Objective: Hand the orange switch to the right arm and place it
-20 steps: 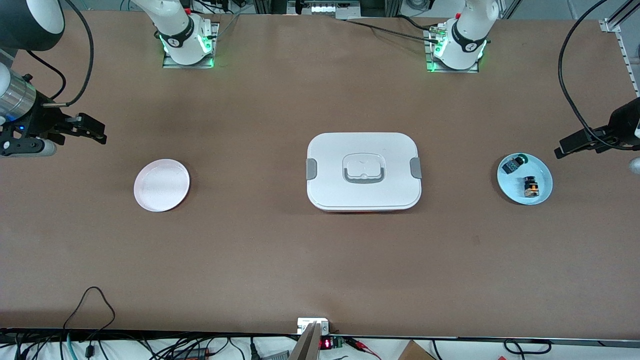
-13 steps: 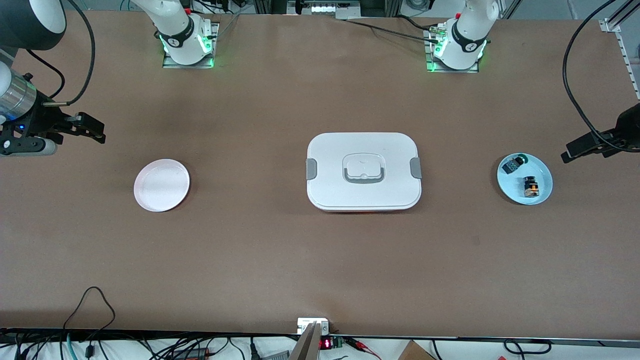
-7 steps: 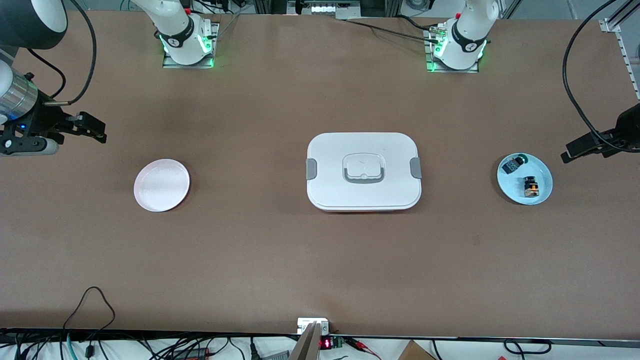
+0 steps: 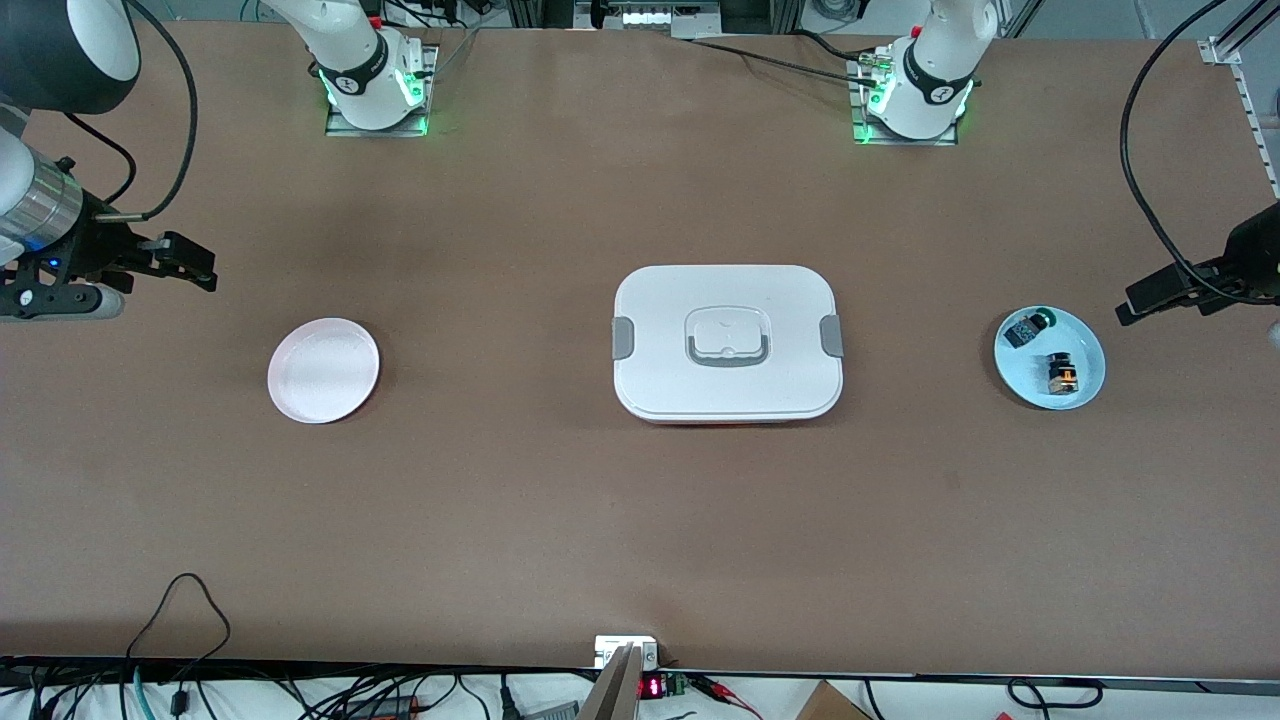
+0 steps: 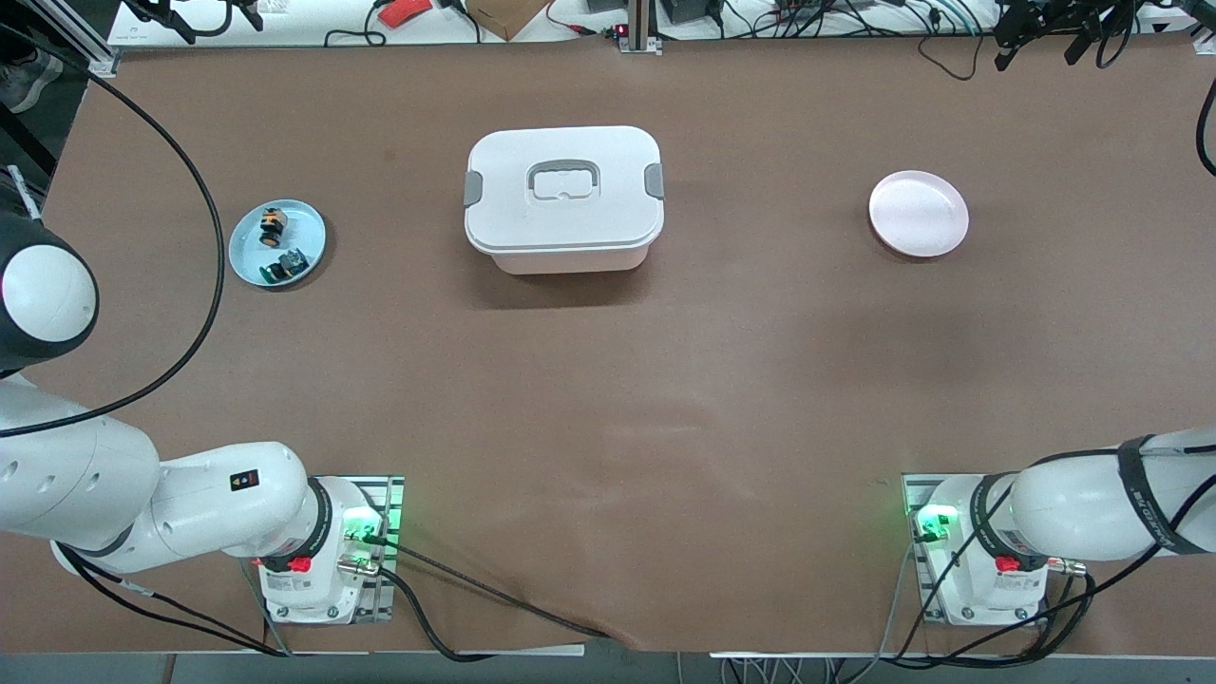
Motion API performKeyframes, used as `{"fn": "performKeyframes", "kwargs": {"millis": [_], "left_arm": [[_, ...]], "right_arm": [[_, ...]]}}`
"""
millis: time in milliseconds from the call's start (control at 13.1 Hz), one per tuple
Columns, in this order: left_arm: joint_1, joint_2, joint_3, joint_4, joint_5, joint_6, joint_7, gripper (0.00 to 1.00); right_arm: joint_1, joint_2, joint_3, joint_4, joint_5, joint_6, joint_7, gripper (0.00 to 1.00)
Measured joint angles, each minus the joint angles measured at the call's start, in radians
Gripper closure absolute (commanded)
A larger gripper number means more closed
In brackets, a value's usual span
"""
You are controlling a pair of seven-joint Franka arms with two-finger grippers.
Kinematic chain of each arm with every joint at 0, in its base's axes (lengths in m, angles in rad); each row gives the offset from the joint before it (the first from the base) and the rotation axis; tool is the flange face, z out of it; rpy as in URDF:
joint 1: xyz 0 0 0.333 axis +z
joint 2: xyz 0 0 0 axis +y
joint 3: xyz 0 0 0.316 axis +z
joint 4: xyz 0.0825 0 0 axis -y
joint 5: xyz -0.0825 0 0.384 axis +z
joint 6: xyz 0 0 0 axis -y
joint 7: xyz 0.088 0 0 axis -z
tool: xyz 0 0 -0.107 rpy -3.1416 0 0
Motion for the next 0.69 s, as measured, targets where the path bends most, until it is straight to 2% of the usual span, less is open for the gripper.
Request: {"fn": "performKeyframes", "kwargs": {"millis": [690], "left_arm": [[-0.005,0.0,-0.004,0.0,0.0,-0.004,0.0,0.0]], "right_arm": [[-0.032,0.0,-0.005,0.002,0.0,0.003,0.0,0.0]]}}
